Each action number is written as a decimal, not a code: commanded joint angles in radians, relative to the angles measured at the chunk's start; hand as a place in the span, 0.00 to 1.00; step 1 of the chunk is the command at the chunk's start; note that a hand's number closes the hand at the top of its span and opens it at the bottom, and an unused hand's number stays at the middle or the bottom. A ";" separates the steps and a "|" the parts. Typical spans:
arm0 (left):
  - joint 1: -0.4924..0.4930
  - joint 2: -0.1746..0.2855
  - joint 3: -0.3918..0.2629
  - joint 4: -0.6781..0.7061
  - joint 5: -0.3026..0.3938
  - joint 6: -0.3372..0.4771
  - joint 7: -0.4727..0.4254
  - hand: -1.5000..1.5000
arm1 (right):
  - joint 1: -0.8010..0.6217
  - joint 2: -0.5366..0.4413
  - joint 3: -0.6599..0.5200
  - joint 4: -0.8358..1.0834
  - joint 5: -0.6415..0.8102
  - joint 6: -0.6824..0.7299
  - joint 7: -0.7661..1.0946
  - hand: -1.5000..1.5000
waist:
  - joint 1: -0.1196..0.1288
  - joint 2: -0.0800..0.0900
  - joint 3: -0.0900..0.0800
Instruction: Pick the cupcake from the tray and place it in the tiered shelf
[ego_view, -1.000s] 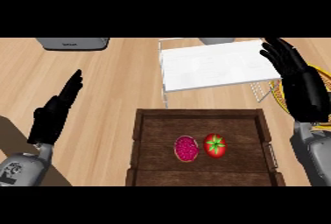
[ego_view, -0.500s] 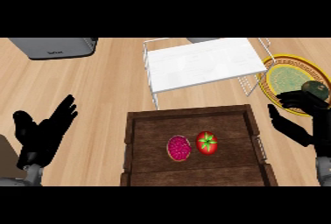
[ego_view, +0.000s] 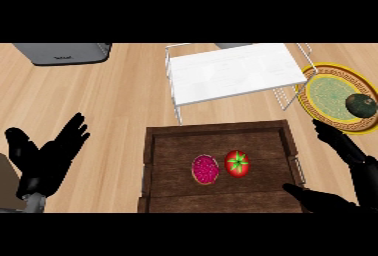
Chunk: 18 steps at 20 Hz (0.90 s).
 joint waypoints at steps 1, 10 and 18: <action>0.067 -0.019 0.016 0.113 0.001 -0.020 -0.056 0.50 | 0.042 -0.051 0.062 -0.184 0.019 0.050 0.141 0.00 | 0.013 0.017 -0.041; -0.001 -0.030 -0.056 0.112 -0.012 0.030 -0.031 0.50 | -0.104 -0.100 0.169 -0.362 0.170 0.099 0.660 0.00 | 0.040 0.027 -0.043; -0.001 0.015 -0.088 0.086 0.036 0.050 -0.045 0.50 | -0.287 -0.030 0.278 -0.240 0.358 0.153 0.931 0.00 | 0.064 0.031 -0.045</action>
